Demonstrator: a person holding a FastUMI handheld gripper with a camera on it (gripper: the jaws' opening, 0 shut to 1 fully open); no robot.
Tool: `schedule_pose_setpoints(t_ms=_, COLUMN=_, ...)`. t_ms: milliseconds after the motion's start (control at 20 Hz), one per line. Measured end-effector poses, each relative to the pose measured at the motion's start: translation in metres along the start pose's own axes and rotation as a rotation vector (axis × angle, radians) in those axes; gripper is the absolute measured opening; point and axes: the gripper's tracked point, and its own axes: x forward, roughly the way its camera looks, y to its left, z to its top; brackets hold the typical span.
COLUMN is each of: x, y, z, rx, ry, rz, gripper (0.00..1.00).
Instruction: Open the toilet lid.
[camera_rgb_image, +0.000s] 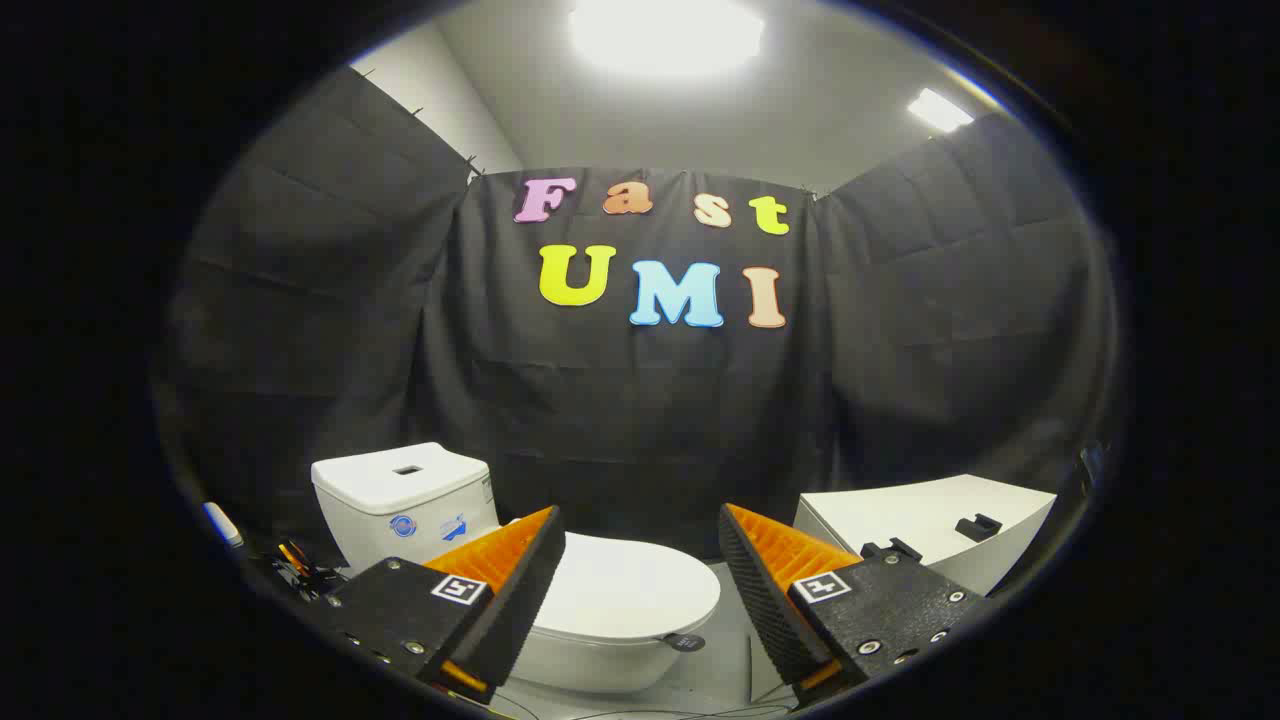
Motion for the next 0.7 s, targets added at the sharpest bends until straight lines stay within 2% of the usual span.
schedule_pose_setpoints(t_ms=700, x=0.0027, y=-0.0044, z=-0.0075, rx=0.033, ry=0.005, rz=-0.026, gripper=0.95)
